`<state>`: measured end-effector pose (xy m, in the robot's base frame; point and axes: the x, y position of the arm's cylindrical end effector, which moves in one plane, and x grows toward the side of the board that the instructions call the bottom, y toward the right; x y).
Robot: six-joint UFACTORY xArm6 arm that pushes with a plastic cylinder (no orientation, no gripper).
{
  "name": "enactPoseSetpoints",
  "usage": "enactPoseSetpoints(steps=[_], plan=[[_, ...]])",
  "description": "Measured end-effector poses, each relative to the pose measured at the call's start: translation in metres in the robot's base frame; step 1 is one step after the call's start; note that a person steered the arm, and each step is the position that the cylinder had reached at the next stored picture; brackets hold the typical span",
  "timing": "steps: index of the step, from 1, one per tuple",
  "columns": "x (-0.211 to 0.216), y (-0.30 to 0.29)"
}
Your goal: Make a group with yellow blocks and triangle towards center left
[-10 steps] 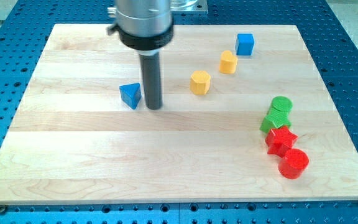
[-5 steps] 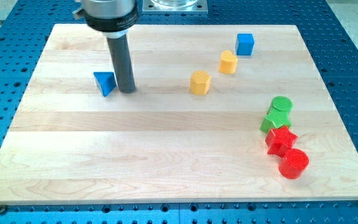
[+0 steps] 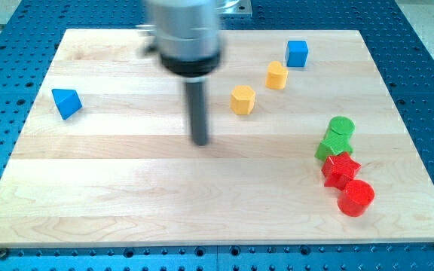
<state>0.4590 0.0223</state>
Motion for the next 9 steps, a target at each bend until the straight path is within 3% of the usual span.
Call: enactPoseSetpoints(steps=[1,2,3,4,5,7,9], plan=[[-0.026,0.084],[-0.052,0.038],[-0.048,-0.011],[-0.07,0.011],[-0.07,-0.071],[-0.087,-0.077],[-0.09,-0.197]])
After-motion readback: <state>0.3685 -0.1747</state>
